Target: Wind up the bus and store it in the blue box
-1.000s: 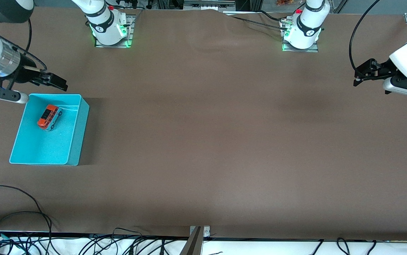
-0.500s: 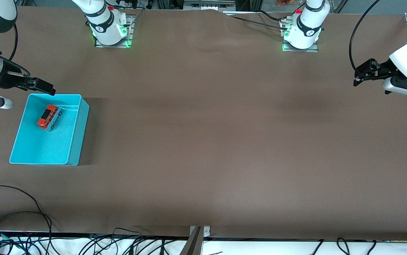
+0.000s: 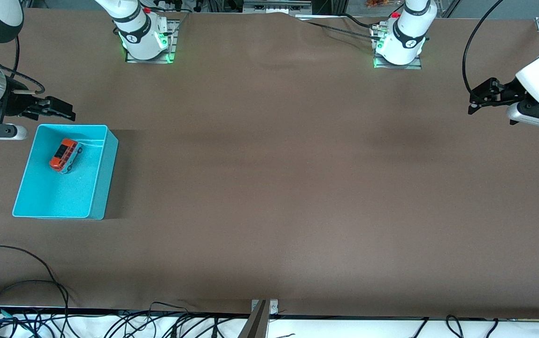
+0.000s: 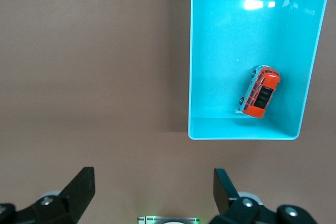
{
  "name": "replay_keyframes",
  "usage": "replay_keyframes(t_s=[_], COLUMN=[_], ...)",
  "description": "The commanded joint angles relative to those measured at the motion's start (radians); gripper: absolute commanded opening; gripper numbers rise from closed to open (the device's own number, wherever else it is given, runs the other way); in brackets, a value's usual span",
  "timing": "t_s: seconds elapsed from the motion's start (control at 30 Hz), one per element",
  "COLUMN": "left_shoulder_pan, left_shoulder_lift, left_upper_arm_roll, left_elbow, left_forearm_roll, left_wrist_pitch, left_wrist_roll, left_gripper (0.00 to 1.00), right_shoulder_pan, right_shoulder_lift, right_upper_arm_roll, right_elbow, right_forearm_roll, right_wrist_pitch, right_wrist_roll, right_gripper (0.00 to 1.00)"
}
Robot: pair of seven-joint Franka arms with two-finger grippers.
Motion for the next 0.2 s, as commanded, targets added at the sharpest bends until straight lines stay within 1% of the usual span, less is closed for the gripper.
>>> replay_keyframes(t_s=[0.0, 0.17], left_shoulder_pan=[0.005, 0.005], left_shoulder_lift=[0.004, 0.004], left_upper_arm_roll=[-0.005, -0.005], left_elbow=[0.016, 0.016], left_forearm_roll=[0.027, 0.027], left_wrist_pitch=[-0.009, -0.01], left_wrist_roll=[0.003, 0.003], left_gripper=[1.0, 1.0], right_shoulder_pan=[-0.004, -0.004], right_shoulder_lift=[-0.001, -0.002], right_upper_arm_roll=[0.003, 0.003], right_elbow=[0.018, 0.02], right_forearm_roll=[-0.001, -0.001], right_wrist_pitch=[-0.026, -0.024], right_wrist_roll=[-0.022, -0.026], right_gripper=[1.0, 1.0])
